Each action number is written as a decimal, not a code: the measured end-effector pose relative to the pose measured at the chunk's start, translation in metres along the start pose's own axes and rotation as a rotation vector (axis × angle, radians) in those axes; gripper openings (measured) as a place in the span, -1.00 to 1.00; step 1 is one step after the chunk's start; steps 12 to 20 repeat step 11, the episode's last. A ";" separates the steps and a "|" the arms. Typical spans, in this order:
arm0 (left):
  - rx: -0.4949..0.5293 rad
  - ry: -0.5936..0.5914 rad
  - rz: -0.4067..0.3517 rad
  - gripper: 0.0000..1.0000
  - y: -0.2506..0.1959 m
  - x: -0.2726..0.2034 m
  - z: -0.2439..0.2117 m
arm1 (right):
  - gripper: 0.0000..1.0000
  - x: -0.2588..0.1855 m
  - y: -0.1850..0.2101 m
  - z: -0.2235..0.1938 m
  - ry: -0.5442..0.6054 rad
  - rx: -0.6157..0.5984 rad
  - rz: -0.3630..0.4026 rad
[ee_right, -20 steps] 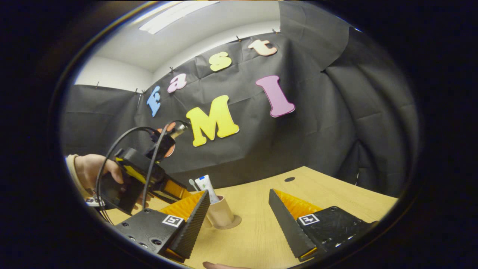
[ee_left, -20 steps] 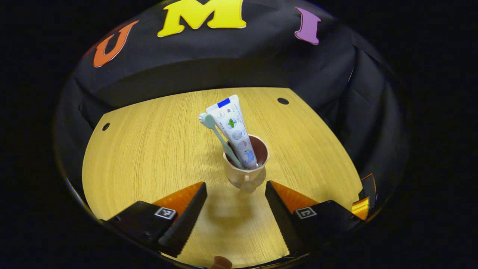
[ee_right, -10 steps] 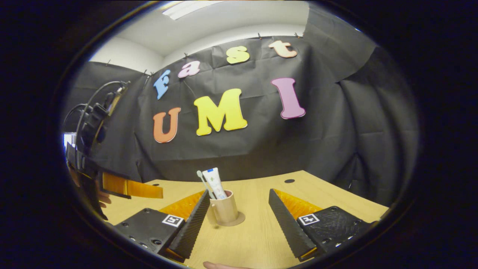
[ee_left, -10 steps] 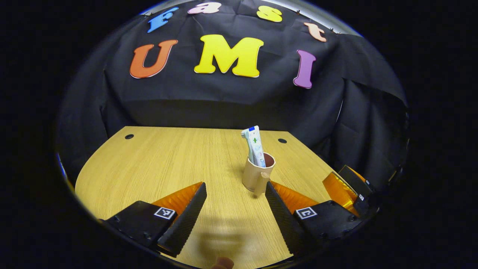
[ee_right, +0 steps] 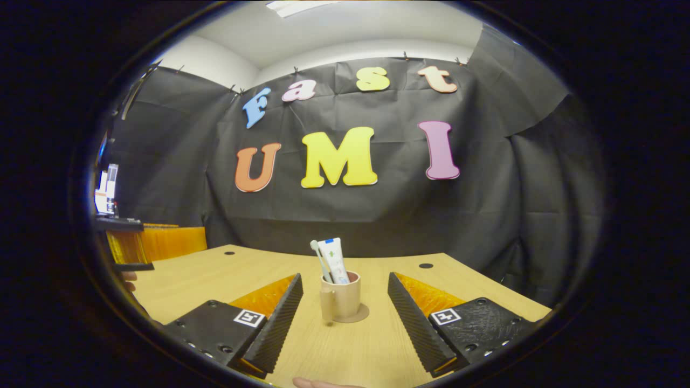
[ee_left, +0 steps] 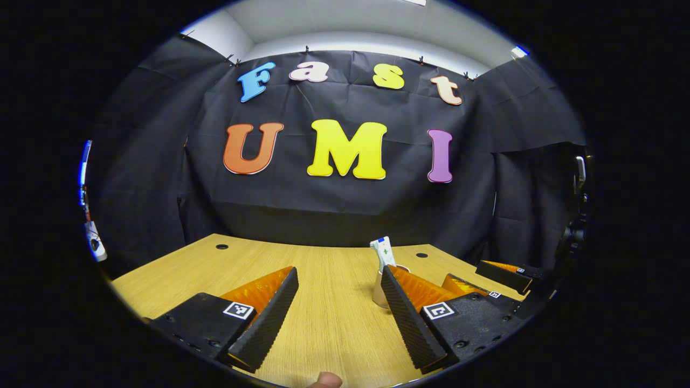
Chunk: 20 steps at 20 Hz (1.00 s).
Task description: Put the toothbrush and toothpaste on the desktop into the cup, then pick up the cup and place it on the coaster on the desktop.
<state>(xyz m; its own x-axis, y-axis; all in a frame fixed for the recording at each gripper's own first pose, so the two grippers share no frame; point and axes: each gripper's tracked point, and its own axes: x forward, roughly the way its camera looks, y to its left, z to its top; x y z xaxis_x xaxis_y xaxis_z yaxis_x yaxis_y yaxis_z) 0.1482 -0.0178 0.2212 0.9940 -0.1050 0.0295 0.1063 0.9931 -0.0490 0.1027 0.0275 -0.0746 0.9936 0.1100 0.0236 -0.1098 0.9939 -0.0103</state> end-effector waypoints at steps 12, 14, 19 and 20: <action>-0.031 0.039 0.061 0.96 0.011 0.012 -0.023 | 0.90 -0.010 -0.003 0.004 -0.004 0.032 0.016; -0.031 0.039 0.061 0.96 0.011 0.012 -0.023 | 0.90 -0.010 -0.003 0.004 -0.004 0.032 0.016; -0.031 0.039 0.061 0.96 0.011 0.012 -0.023 | 0.90 -0.010 -0.003 0.004 -0.004 0.032 0.016; -0.031 0.039 0.061 0.96 0.011 0.012 -0.023 | 0.90 -0.010 -0.003 0.004 -0.004 0.032 0.016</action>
